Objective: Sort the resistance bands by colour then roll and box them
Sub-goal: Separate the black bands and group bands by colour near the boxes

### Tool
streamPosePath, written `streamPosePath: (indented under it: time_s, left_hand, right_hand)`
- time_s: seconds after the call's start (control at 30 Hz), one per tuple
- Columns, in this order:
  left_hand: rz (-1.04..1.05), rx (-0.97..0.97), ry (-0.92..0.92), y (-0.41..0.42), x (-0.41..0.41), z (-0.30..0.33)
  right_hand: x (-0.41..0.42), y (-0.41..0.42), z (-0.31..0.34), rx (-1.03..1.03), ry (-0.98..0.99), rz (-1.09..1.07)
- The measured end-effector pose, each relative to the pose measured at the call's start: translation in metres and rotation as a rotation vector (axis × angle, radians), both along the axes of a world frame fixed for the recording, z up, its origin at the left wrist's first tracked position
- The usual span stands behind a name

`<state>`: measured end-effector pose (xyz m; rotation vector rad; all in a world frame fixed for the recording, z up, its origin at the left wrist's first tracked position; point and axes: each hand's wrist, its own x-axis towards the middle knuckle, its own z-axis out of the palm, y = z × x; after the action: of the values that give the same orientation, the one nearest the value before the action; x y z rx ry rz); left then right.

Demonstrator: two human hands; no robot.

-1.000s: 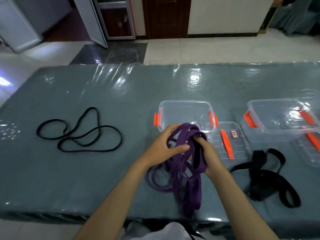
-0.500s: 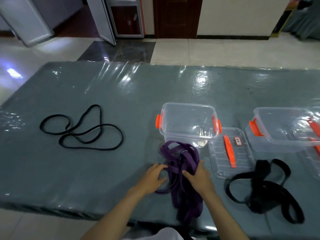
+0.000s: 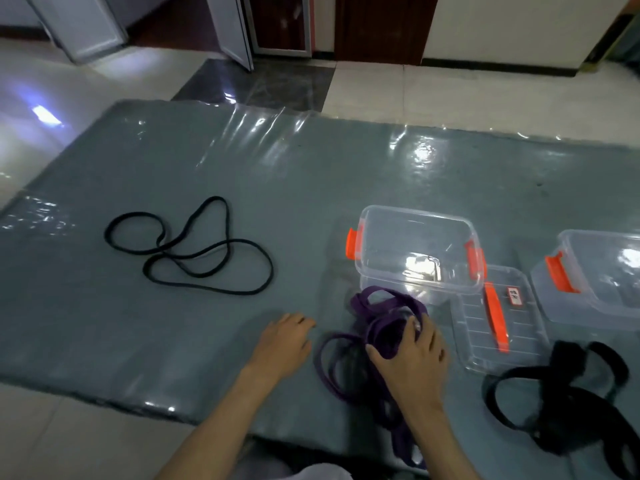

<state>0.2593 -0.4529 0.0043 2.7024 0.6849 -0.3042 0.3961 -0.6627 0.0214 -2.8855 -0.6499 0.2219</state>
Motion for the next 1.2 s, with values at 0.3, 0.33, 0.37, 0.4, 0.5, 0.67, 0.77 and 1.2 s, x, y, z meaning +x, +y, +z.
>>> streamPosePath:
  time_s: [0.3, 0.33, 0.37, 0.4, 0.5, 0.67, 0.77, 1.2]
  left_hand:
    - [0.071, 0.043, -0.022, 0.121, -0.049, 0.001]
    - [0.073, 0.044, -0.018, 0.137, -0.057, 0.0]
    - [0.077, 0.046, -0.013, 0.153, -0.064, 0.0]
    - [0.084, 0.047, -0.005, 0.17, -0.072, -0.001]
    - [0.113, 0.052, 0.006, 0.219, -0.095, -0.007]
    - [0.159, 0.033, 0.036, 0.292, -0.129, -0.02]
    - [0.196, 0.02, 0.061, 0.331, -0.141, -0.022]
    - [0.149, -0.038, 0.12, 0.43, -0.118, -0.046]
  right_hand:
    - [-0.054, 0.128, 0.015, 0.158, 0.001, 0.346]
    - [-0.062, 0.145, 0.015, 0.162, 0.046, 0.376]
    - [-0.069, 0.161, 0.014, 0.147, 0.078, 0.406]
    - [-0.075, 0.177, 0.012, 0.126, 0.092, 0.431]
    - [-0.091, 0.221, 0.005, 0.107, 0.109, 0.45]
    - [-0.108, 0.278, -0.01, 0.069, 0.173, 0.472]
    - [-0.113, 0.305, -0.019, 0.082, 0.223, 0.456]
    - [-0.087, 0.408, -0.055, -0.27, 0.357, 0.665]
